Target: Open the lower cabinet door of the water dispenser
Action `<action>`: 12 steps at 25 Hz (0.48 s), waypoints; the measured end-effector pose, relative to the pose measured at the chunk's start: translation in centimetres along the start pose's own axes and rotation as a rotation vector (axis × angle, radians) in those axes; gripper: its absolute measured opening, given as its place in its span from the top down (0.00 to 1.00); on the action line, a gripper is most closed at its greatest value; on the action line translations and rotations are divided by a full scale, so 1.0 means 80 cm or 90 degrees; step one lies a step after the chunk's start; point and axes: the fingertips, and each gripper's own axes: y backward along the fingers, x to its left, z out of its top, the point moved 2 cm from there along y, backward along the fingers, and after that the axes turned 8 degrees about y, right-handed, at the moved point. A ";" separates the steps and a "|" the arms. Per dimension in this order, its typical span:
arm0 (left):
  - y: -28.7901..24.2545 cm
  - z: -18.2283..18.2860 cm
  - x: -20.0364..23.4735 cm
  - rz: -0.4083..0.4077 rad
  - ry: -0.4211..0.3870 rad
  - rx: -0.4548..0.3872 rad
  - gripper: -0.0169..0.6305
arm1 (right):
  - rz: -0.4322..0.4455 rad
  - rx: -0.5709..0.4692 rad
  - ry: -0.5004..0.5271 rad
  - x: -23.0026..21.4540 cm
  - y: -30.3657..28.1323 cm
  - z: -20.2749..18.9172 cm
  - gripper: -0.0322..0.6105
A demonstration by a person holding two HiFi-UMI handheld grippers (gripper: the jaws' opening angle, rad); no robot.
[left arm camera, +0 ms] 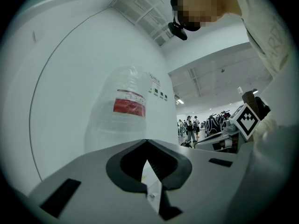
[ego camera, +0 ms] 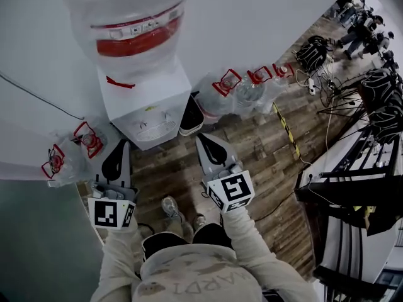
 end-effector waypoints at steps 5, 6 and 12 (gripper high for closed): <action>0.001 -0.035 0.003 0.013 0.016 0.016 0.97 | 0.019 0.032 -0.009 -0.002 -0.014 -0.039 0.93; 0.002 -0.042 0.003 0.014 0.018 0.020 0.97 | 0.023 0.037 -0.012 -0.003 -0.015 -0.048 0.93; 0.007 -0.081 0.003 0.021 0.022 0.039 0.97 | 0.039 0.068 -0.024 -0.003 -0.024 -0.100 0.93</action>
